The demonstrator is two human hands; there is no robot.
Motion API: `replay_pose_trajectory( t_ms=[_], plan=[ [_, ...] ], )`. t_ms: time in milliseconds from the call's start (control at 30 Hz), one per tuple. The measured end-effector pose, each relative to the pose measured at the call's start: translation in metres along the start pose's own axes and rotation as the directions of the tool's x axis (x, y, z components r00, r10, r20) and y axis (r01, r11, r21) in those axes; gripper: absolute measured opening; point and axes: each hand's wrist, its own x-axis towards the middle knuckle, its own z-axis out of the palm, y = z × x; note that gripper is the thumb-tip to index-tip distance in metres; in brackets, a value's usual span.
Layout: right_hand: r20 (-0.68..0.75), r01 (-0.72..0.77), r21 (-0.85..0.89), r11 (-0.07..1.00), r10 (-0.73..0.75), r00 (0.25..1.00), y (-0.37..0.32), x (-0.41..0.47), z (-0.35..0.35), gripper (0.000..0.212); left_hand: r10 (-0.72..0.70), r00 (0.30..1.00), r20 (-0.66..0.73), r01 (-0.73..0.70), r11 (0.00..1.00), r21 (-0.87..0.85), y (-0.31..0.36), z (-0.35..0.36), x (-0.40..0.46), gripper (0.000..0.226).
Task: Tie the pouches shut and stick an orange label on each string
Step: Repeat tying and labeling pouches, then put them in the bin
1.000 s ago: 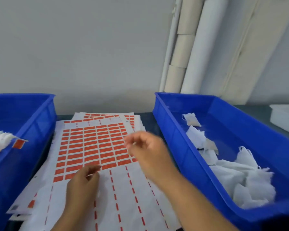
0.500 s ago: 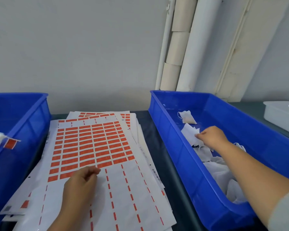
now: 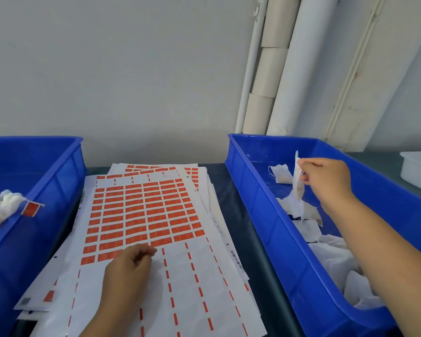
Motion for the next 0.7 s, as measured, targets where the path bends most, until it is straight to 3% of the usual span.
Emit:
replay_pose_trajectory(
  t_ms=[200, 300, 467, 567, 700],
  plan=[
    [0.141, 0.143, 0.382, 0.913, -0.211, 0.967, -0.082, -0.056, 0.000, 0.032, 0.005, 1.000, -0.002, -0.006, 0.999, -0.051, -0.001, 0.000, 0.002, 0.016],
    [0.279, 0.120, 0.503, 0.856, -0.292, 0.915, -0.104, -0.094, 0.023, 0.026, 0.004, 1.000, 0.002, -0.004, 0.998, -0.066, -0.003, 0.000, 0.004, 0.016],
    [0.501, -0.020, 0.420, 0.907, -0.213, 0.839, -0.097, -0.148, 0.090, 0.031, -0.051, 0.997, -0.062, 0.043, 0.992, -0.121, 0.000, -0.001, 0.005, 0.018],
    [0.518, -0.051, 0.383, 0.922, -0.169, 0.839, -0.081, -0.166, 0.120, 0.026, -0.105, 0.986, -0.131, 0.074, 0.973, -0.218, 0.003, -0.003, 0.005, 0.024],
    [0.462, -0.074, 0.337, 0.939, -0.096, 0.882, -0.050, -0.186, 0.145, 0.021, -0.141, 0.973, -0.183, 0.073, 0.940, -0.333, -0.001, -0.004, 0.008, 0.011]
  ],
)
